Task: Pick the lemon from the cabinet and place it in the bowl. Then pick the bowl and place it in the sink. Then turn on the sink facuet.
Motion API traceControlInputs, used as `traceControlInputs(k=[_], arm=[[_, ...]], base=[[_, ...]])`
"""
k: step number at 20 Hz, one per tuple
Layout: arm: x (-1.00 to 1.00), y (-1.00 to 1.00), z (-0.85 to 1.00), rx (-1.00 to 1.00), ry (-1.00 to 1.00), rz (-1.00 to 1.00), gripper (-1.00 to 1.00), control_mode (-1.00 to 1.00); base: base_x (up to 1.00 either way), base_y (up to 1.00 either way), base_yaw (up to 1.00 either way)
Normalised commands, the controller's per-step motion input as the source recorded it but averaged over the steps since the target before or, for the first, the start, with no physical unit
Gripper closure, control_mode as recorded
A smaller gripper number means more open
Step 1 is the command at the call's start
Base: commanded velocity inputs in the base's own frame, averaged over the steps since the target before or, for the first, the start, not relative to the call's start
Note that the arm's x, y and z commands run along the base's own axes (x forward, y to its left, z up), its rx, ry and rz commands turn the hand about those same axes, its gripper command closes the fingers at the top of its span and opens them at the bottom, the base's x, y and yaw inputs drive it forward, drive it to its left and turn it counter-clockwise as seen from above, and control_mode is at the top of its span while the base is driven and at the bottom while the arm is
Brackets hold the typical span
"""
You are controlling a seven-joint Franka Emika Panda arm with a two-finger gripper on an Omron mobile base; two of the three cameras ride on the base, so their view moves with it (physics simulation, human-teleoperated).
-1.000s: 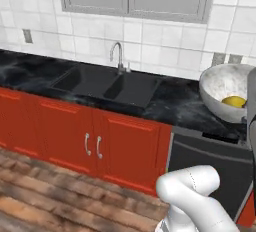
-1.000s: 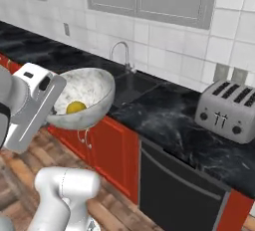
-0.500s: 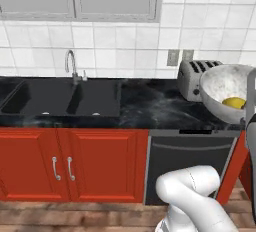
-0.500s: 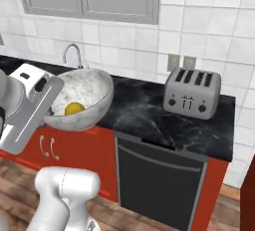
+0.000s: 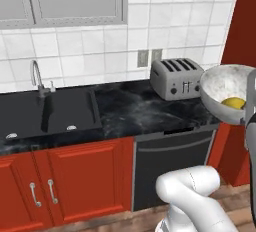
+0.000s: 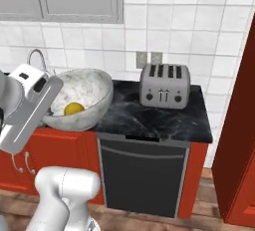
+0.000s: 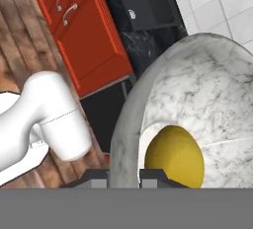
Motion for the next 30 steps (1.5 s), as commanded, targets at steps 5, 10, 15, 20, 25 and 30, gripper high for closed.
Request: traceControlInputs(k=[5,10,15,20,25,30], arm=[[0.0,0.0,0.0,0.0,0.0,0.0,1.0,1.0],[0.0,0.0,0.0,0.0,0.0,0.0,1.0,1.0],[0.0,0.0,0.0,0.0,0.0,0.0,1.0,1.0],[0.0,0.0,0.0,0.0,0.0,0.0,1.0,1.0],[0.0,0.0,0.0,0.0,0.0,0.0,1.0,1.0],[0.0,0.0,0.0,0.0,0.0,0.0,1.0,1.0]], base=[[0.38,0.68,-0.27],[0.19,0.8,-0.13],[0.41,0.47,-0.08],[0.59,0.23,-0.01],[0.4,0.21,0.02],[0.22,0.24,0.07]])
